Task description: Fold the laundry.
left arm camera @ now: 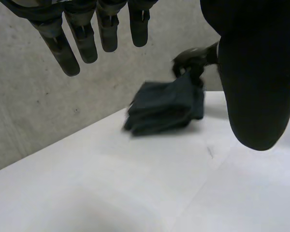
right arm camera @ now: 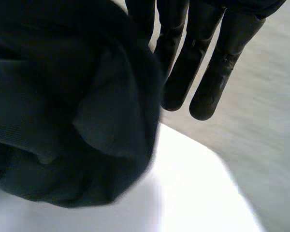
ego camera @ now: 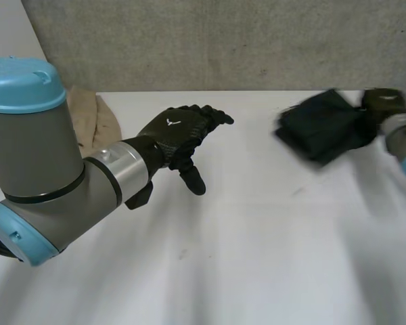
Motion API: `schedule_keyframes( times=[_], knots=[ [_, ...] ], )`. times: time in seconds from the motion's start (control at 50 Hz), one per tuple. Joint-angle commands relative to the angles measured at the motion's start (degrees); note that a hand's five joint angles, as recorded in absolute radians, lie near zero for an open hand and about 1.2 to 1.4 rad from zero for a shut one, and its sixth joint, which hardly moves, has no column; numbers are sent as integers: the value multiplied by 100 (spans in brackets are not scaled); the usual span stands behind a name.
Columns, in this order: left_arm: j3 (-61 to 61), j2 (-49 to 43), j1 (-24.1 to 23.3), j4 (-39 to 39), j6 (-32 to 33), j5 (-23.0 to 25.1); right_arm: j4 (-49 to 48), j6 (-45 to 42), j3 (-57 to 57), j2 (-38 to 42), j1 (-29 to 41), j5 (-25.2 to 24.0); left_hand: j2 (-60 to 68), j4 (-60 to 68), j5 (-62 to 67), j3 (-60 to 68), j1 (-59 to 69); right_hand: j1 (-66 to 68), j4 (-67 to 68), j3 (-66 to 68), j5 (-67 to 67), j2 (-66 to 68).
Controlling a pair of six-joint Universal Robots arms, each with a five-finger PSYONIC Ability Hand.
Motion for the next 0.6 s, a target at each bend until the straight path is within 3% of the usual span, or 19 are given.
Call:
schedule_keyframes(
  times=[0.02,0.16,0.44,0.58,0.6],
  knots=[
    [0,-36,-1,1,-1,0,-151,-499,-144,249,-895,418,-12,-15,-138,-54,56,2802,1192,1298,1868,1427],
    [-9,-62,-1,10,-1,0,-186,-535,-135,266,-1291,-21,-12,-15,-138,-54,56,2802,1192,1298,1868,1427],
    [-96,-89,17,10,-1,-9,-247,-553,-170,372,-1397,-935,-12,-15,-138,-54,56,2802,1192,1298,1868,1427],
    [-123,-80,17,10,-1,-9,-467,-631,-162,468,-1423,-998,-12,-15,-138,-54,56,2802,1192,1298,1868,1427],
    [-123,-80,17,10,-1,-9,-476,-684,-162,477,-1423,-963,-12,-15,-138,-54,56,1859,249,354,925,484]
  ],
)
